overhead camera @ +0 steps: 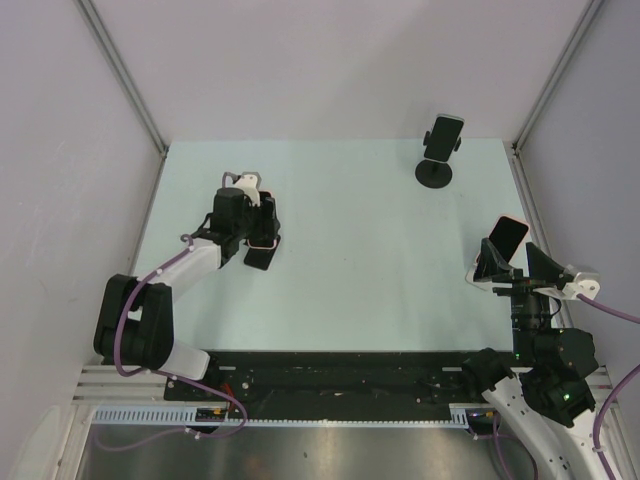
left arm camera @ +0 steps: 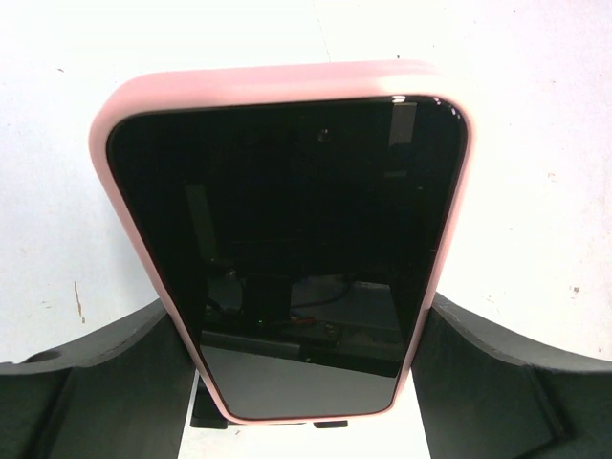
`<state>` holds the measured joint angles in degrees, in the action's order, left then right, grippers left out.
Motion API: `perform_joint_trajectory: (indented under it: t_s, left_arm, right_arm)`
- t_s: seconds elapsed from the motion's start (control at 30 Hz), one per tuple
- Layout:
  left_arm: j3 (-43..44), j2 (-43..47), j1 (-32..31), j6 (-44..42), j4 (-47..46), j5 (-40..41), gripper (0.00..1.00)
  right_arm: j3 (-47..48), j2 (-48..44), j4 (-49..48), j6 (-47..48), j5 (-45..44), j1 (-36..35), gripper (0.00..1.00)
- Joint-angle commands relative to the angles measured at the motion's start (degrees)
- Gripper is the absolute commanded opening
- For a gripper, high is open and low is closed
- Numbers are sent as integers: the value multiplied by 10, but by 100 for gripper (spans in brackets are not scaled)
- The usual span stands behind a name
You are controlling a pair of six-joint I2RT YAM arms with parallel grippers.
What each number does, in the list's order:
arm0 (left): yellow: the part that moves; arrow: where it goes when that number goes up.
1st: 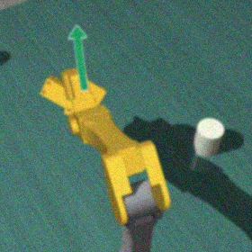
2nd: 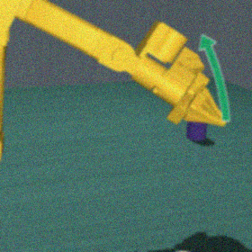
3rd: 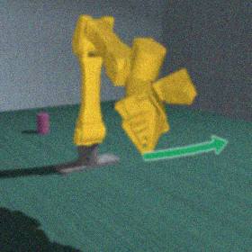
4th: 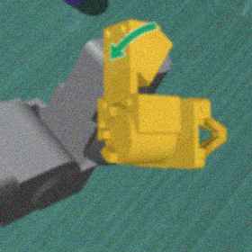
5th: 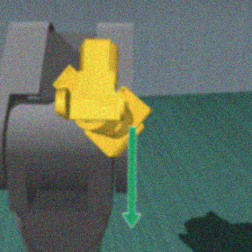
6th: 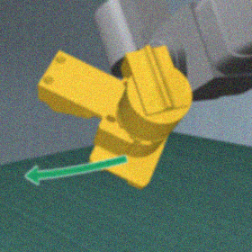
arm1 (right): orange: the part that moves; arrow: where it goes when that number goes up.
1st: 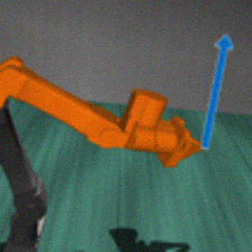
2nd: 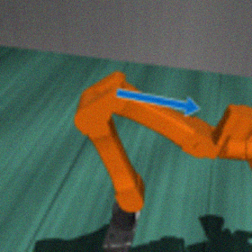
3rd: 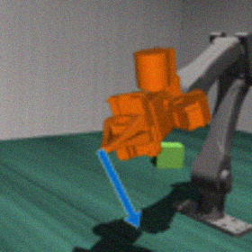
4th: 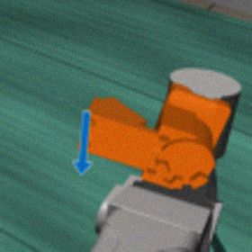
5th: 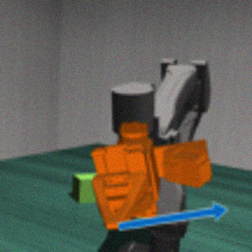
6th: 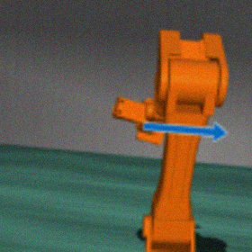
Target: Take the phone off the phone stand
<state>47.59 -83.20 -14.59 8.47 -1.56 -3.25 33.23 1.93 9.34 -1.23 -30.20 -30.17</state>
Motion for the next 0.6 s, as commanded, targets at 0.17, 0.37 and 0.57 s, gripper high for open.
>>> perform_joint_trajectory:
  t_s: [0.17,0.37,0.57]
  left_arm:
    - [11,27,0,-12,-26,-19,73]
    - [9,37,0,-11,-23,-5,74]
    - [8,51,0,-9,-21,-5,68]
  right_arm:
    - [11,-3,-11,11,11,-2,100]
    - [11,-2,-10,11,15,-2,100]
    - [12,-2,-11,11,16,-2,100]
